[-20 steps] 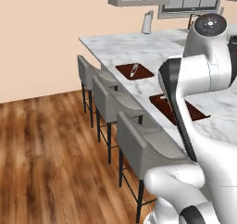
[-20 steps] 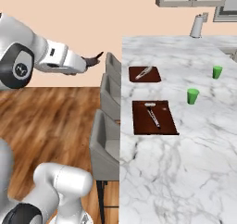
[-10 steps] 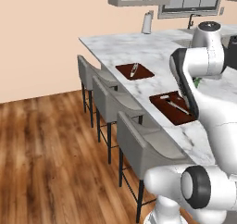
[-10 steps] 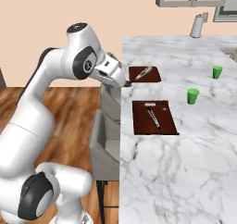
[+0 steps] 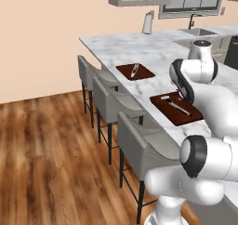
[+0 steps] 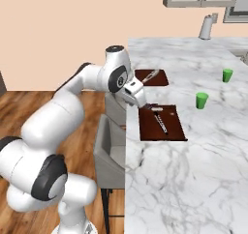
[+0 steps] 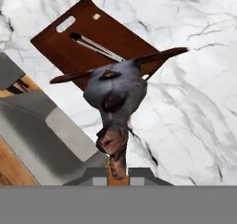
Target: Gather the lemon wedge and carrot from the fridge and place them on a tray on the dining counter. Then gather the steak and fish from the fridge and place them on the other tray.
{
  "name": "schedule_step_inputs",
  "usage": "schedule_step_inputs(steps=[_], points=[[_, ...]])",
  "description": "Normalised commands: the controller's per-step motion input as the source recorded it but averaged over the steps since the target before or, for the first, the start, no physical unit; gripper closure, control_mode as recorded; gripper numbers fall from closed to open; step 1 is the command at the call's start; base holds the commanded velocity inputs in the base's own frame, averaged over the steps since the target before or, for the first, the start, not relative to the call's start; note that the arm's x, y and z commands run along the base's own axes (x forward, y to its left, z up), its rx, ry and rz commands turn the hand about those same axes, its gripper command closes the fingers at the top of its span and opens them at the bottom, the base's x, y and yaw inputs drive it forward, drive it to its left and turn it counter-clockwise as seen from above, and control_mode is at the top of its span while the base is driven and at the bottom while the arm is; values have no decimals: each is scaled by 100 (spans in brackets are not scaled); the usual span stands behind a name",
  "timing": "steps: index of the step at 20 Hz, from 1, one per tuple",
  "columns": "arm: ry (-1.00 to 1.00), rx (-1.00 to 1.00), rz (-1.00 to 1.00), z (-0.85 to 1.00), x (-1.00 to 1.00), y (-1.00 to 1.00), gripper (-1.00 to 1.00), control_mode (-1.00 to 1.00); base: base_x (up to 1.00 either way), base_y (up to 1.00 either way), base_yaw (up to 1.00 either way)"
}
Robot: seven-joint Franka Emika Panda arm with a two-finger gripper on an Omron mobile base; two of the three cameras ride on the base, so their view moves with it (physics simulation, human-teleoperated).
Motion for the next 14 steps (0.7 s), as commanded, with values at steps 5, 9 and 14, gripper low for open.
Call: schedule_step_inputs(steps=[5,9,14], points=[[0,1,-28,-70,32,-15,100,-100,0,0,0],[0,11,-17,-62,38,-23,100,-100,0,0,0],[-4,12,-8,-53,34,-30,100,-100,0,0,0]])
